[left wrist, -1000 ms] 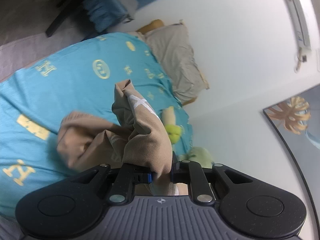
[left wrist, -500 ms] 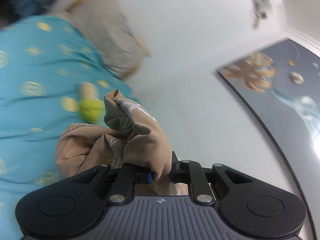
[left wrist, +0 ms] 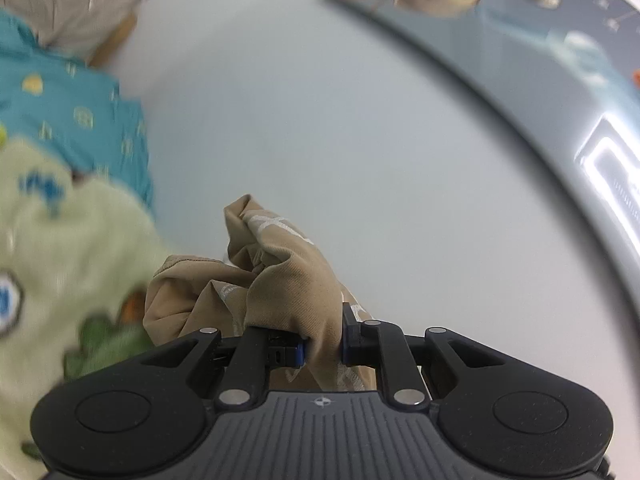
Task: Fold clothes
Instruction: 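Lift the folded shirt with both grippers and carry it onto the green blanket, then release the folded shirt with both grippers and pull back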
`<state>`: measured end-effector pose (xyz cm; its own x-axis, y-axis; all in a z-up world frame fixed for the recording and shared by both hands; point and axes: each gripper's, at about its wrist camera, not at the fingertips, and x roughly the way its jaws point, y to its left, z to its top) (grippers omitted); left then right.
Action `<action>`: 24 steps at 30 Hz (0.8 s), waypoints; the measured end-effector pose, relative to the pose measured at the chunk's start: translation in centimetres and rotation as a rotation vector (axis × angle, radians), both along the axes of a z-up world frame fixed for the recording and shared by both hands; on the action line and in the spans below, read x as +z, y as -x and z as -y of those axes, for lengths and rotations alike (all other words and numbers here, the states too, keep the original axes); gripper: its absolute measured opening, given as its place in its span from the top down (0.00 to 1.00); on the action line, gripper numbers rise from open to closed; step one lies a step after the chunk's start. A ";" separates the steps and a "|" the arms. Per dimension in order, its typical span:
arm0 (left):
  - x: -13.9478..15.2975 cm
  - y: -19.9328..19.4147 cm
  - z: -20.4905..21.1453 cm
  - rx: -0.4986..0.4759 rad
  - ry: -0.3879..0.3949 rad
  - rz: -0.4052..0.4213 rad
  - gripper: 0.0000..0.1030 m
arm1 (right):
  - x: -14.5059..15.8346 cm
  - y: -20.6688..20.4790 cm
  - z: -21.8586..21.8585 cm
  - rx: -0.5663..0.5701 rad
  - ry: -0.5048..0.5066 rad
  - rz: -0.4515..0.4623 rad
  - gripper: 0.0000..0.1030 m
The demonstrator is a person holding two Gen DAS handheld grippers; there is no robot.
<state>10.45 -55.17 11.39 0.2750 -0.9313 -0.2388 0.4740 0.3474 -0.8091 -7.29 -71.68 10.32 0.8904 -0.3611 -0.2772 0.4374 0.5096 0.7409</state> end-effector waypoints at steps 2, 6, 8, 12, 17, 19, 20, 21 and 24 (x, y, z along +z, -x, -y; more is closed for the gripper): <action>-2.6 0.6 0.9 -0.041 -0.031 -0.002 0.84 | -2.2 0.7 -0.4 0.012 -0.002 -0.045 0.75; -6.3 2.1 0.5 -0.107 -0.098 -0.004 0.84 | -5.7 2.5 -2.4 0.058 -0.054 -0.106 0.75; -7.4 2.9 -0.3 -0.129 -0.126 0.001 0.84 | -7.0 3.3 -3.6 0.073 -0.066 -0.132 0.75; -10.1 4.5 -1.0 -0.139 -0.195 -0.002 0.83 | -9.5 4.6 -5.7 0.076 -0.100 -0.174 0.75; -12.1 4.3 -1.8 -0.137 -0.310 0.060 0.70 | -12.8 5.0 -6.6 0.071 -0.174 -0.239 0.71; -11.4 4.3 -1.8 -0.137 -0.374 0.113 0.60 | -12.8 5.4 -6.5 0.071 -0.206 -0.239 0.70; -10.6 4.6 -2.3 -0.136 -0.394 0.136 0.53 | -12.6 5.7 -6.5 0.068 -0.218 -0.244 0.70; -9.7 4.8 -2.9 -0.134 -0.407 0.159 0.46 | -12.1 5.9 -6.8 0.063 -0.219 -0.257 0.70; -6.3 6.6 -5.4 -0.112 -0.414 0.210 0.30 | -10.3 6.8 -7.8 0.046 -0.188 -0.310 0.70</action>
